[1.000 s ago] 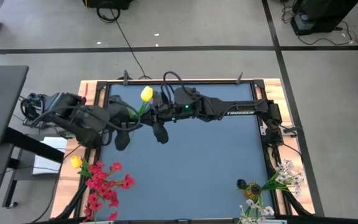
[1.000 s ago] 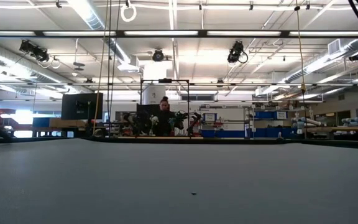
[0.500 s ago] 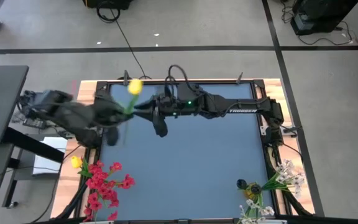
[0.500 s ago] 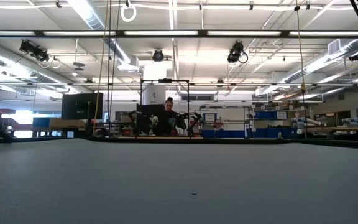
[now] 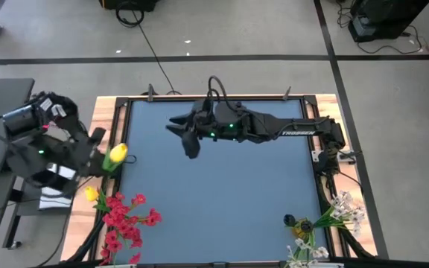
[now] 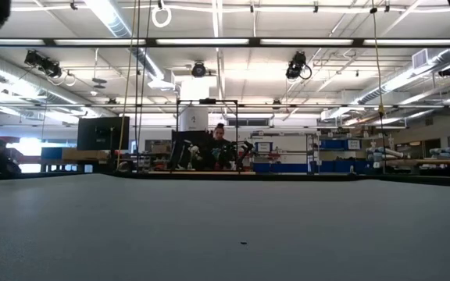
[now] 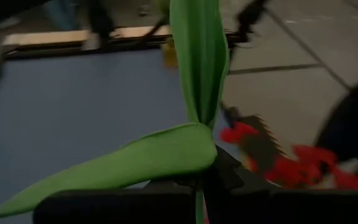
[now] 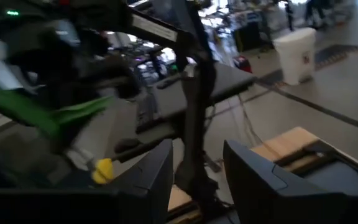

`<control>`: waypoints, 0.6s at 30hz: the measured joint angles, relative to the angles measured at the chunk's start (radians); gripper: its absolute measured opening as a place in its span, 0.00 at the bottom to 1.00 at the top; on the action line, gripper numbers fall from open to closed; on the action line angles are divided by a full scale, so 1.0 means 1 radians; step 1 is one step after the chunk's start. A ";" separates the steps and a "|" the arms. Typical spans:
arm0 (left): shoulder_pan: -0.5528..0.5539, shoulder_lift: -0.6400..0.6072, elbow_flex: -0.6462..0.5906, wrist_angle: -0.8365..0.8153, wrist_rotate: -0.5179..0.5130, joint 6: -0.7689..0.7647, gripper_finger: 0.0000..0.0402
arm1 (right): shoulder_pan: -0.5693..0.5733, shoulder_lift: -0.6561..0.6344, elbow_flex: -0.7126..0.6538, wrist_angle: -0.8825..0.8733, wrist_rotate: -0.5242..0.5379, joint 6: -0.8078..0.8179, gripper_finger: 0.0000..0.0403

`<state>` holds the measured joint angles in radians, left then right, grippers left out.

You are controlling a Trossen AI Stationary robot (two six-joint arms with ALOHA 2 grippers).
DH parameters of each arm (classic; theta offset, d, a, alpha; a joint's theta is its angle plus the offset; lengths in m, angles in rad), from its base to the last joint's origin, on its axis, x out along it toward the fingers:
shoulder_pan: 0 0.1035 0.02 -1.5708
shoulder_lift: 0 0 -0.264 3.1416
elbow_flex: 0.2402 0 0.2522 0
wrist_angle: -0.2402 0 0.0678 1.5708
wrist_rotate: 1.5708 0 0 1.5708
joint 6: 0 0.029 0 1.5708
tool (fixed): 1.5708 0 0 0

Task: Sort flowers into vase by color
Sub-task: Put the yellow flower into the transparent flower vase

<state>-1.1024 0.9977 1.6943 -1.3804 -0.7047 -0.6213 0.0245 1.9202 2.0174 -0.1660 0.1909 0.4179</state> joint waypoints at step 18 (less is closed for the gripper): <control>-0.258 -0.198 -0.146 -0.040 -0.206 -0.024 0.02 | 0.056 0.000 0.000 -0.020 0.264 0.141 0.37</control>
<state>-1.3604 0.7994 1.5480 -1.4202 -0.9104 -0.6456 0.0809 1.9202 2.0171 -0.1864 0.4544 0.5586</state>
